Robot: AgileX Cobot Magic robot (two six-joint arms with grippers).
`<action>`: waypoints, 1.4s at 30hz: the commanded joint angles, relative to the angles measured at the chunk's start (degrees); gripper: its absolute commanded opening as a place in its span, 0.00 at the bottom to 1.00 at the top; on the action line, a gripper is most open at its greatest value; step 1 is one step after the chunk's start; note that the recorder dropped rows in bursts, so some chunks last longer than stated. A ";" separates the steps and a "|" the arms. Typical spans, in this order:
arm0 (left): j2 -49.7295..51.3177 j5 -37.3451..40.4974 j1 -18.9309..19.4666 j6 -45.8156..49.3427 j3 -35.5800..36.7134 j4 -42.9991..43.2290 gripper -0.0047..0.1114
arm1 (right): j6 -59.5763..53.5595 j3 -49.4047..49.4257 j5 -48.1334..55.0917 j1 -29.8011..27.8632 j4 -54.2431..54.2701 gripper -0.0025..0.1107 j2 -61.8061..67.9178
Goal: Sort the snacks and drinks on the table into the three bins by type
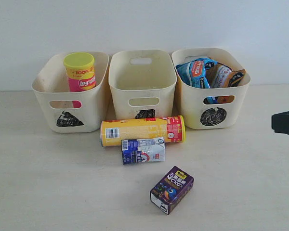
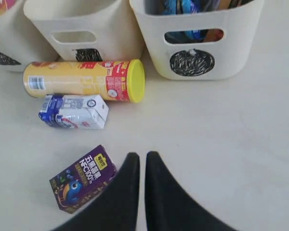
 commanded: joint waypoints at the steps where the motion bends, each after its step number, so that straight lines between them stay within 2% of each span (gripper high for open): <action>1: -0.15 -0.76 0.07 -0.45 -0.19 -0.22 0.07 | -0.58 4.81 -3.24 -0.02 0.77 0.02 -10.19; 13: -0.15 -0.76 0.07 -0.45 -0.19 -0.22 0.07 | 1.72 17.17 -6.20 -0.02 2.22 0.02 -35.82; 21: -0.15 -0.76 0.07 -0.45 -0.19 -0.22 0.07 | 2.37 26.43 -17.26 -0.02 2.79 0.02 -49.72; 26: -0.15 -0.76 0.07 -0.45 -0.19 -0.22 0.07 | 3.74 31.43 -26.78 -0.02 2.90 0.02 -50.31; 42: -0.15 -0.76 0.07 -0.45 -0.19 -0.22 0.07 | 3.28 31.43 -29.66 -0.02 2.90 0.02 -50.20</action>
